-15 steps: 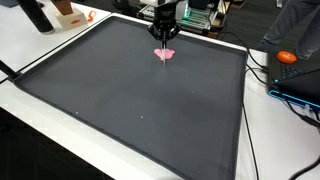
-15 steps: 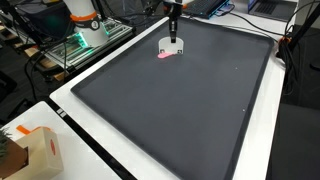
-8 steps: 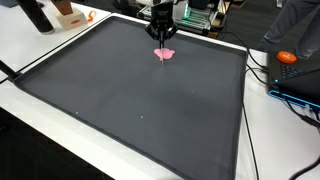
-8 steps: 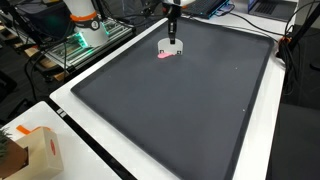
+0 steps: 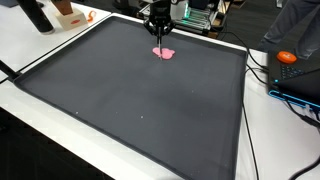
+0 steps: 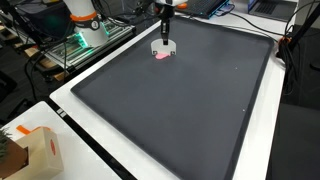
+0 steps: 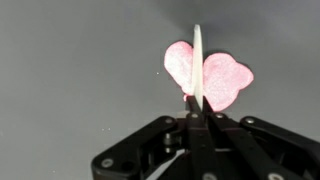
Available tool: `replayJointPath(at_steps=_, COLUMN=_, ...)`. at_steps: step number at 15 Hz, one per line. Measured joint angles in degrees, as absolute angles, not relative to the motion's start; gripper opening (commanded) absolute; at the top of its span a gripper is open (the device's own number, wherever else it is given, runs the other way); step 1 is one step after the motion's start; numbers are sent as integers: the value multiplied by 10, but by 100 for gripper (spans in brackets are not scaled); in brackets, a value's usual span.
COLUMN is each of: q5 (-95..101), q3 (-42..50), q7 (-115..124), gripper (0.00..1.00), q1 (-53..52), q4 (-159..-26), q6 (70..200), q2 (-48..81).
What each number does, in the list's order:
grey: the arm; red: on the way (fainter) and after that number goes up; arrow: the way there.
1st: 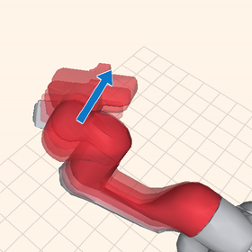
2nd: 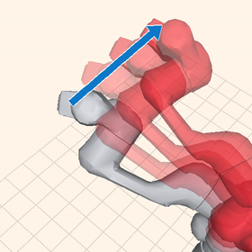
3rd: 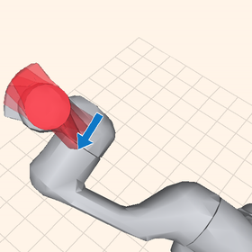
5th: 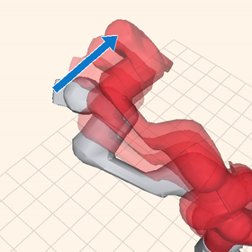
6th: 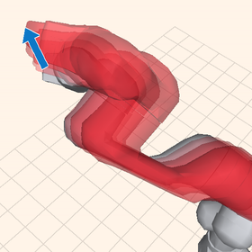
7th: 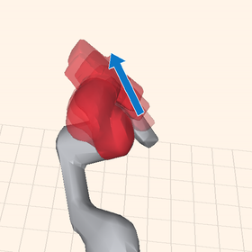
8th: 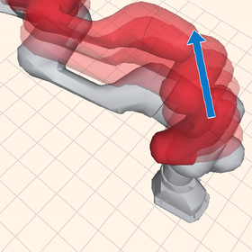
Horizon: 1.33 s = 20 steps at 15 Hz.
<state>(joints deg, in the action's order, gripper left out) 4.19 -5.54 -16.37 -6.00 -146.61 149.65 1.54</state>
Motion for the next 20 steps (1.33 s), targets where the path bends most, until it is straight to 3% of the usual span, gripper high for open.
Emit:
replayJointPath(at_steps=8, q5=191, q3=-34, q7=-18, gripper=1, q1=-36, q4=-1513, q6=1550, q2=-12)
replayJointPath(at_steps=20, q5=168, q3=-62, q7=-1, gripper=1, q1=-49, q4=-1517, q6=1514, q2=-99)
